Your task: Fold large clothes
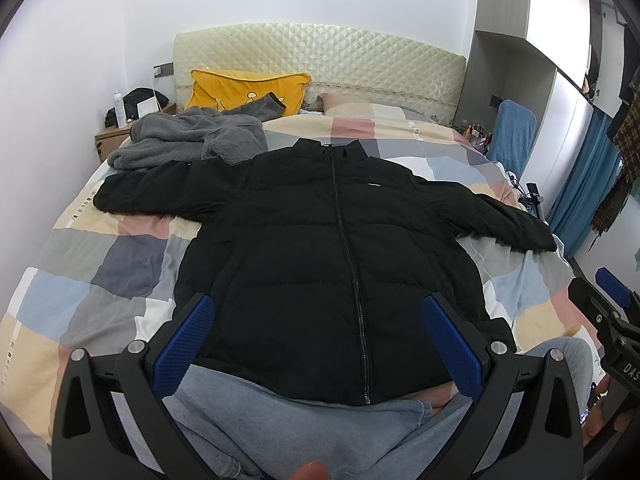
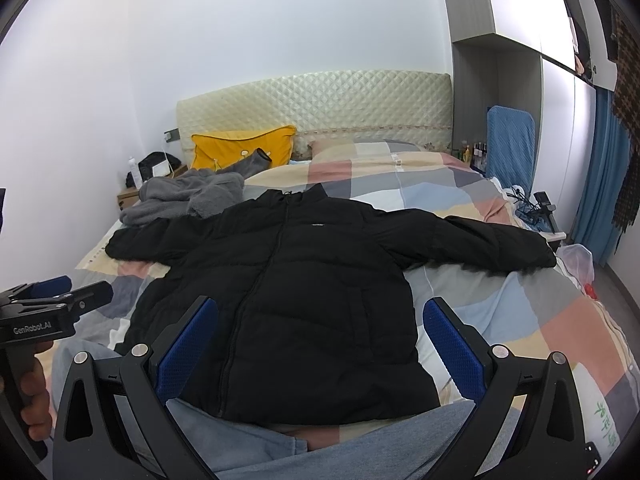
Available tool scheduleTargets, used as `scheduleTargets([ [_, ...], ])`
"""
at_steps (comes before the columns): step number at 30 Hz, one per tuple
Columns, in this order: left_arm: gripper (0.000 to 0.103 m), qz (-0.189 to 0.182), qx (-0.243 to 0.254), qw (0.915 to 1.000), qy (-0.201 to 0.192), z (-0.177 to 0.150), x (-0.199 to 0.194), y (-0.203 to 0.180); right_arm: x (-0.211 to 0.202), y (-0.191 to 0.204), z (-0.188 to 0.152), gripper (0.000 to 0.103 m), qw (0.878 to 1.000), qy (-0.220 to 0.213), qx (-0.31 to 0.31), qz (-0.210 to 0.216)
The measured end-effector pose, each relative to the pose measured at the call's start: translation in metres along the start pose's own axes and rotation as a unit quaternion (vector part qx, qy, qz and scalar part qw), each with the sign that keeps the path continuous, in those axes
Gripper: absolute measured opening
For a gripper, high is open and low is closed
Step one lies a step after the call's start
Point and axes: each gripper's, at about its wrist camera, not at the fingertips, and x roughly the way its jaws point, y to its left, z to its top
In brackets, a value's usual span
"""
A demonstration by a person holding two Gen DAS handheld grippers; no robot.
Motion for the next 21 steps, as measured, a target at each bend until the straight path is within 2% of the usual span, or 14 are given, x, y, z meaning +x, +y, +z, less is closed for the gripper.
scheduleTargets([
  [15,0.103,0.002,-0.008,1.0000,0.001,0.001,0.002,0.003,0.007,0.002,0.005,0.103,1.000,-0.002,-0.009,0.012],
  [21,0.103,-0.001,-0.015,0.9999,0.005,0.012,0.008,0.001,0.010,-0.006,0.014,0.103,1.000,-0.006,-0.015,0.013],
])
